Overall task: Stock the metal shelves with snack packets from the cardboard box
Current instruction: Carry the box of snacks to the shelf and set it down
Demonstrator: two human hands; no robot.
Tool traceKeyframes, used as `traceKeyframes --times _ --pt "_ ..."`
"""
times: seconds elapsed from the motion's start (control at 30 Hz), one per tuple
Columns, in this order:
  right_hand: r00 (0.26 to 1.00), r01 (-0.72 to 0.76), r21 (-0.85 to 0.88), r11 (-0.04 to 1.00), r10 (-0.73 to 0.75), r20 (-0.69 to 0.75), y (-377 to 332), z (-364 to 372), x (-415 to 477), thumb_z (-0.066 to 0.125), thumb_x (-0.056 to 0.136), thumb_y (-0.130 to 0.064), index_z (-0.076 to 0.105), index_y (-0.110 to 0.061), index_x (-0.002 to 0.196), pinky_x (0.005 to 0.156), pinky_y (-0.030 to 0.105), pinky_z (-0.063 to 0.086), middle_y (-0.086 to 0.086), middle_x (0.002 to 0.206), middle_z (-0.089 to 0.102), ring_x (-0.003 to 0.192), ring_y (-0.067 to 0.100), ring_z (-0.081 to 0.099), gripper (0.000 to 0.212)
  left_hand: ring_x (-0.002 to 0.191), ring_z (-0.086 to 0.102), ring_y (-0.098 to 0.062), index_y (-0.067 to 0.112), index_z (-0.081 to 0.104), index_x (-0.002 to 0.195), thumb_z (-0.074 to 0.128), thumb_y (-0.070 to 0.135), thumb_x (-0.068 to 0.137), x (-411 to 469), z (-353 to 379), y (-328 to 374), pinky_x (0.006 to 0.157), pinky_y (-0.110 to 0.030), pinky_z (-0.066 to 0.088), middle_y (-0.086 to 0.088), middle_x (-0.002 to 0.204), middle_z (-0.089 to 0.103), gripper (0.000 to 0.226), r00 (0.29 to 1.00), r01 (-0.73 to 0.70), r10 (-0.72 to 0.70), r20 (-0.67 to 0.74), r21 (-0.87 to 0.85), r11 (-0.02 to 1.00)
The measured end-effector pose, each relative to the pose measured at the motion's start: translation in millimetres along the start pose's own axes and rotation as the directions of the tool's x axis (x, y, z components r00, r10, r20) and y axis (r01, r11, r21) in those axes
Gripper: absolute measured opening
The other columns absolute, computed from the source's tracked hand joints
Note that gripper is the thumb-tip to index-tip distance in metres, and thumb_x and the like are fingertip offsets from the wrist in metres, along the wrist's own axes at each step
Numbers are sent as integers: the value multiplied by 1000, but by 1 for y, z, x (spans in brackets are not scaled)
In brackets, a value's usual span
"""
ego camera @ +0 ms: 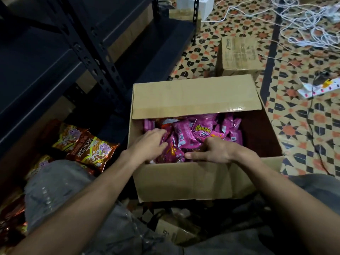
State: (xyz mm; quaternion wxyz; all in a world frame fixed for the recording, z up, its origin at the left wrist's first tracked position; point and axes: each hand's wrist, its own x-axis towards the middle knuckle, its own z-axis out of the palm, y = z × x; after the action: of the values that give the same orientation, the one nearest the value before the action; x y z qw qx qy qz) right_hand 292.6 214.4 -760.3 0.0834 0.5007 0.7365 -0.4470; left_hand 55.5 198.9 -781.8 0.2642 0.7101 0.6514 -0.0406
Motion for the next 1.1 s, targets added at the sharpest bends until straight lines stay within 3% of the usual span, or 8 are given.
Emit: traceKeyframes --times 0.1,0.23,0.43,0.5,0.6,0.73,0.9,1.1 --pt "994 -51 -20 998 53 100 12 3 4 59 89 -63 59 -14 57 51 23 37 -4 45 52 40 9 44 58 127 49 -35 11 41 139 47 35 100 12 -2 0 102 -42 42 -17 137 51 47 999 39 -40 9 84 996" --pt "981 -79 1 997 77 178 24 7 9 60 93 -52 69 -11 64 51 23 42 -3 53 64 47 12 54 51 117 57 -37 8 49 130 46 36 101 14 -20 6 91 -40 47 -21 129 59 40 977 55 -43 -209 52 997" --pt "942 -130 -106 986 156 297 13 4 20 53 97 -53 71 -10 66 61 29 56 1 57 70 53 17 65 56 117 50 -35 7 47 139 57 21 88 32 -57 -24 104 -46 41 -15 132 54 54 759 -73 107 -642 79 994" --pt "937 -144 -109 984 171 305 14 6 27 54 98 -50 71 -5 75 71 36 58 7 69 74 63 23 71 54 129 43 -34 10 44 142 60 21 86 35 -62 -37 112 -45 33 -14 142 46 60 771 26 38 -635 92 995" --pt "986 -36 -254 967 76 147 15 4 36 57 97 -47 64 -13 75 65 31 48 2 69 65 71 26 63 42 146 22 -32 15 29 152 59 27 92 38 -64 -55 119 -51 17 -3 163 16 68 855 151 -64 -515 129 980" --pt "996 54 -326 944 -72 -43 15 -2 54 58 97 -39 60 -12 79 61 31 40 4 72 61 69 24 56 33 149 16 -30 16 15 156 58 32 96 41 -59 -68 120 -42 18 1 166 -3 76 920 81 -66 -387 21 997" --pt "954 103 -347 932 -191 -230 15 -20 73 62 94 -35 65 -12 86 67 33 43 11 89 68 82 31 62 24 144 22 -29 14 28 152 58 30 96 49 -57 -54 116 -33 13 -10 159 27 65 936 72 -106 -334 -113 991" --pt "920 5 -367 930 -148 -363 20 -24 96 62 94 -34 64 -9 105 85 42 51 15 107 57 101 35 56 28 121 35 -37 28 38 137 49 38 98 69 -62 -52 104 -44 30 -6 137 43 41 937 260 -276 -216 -100 961"
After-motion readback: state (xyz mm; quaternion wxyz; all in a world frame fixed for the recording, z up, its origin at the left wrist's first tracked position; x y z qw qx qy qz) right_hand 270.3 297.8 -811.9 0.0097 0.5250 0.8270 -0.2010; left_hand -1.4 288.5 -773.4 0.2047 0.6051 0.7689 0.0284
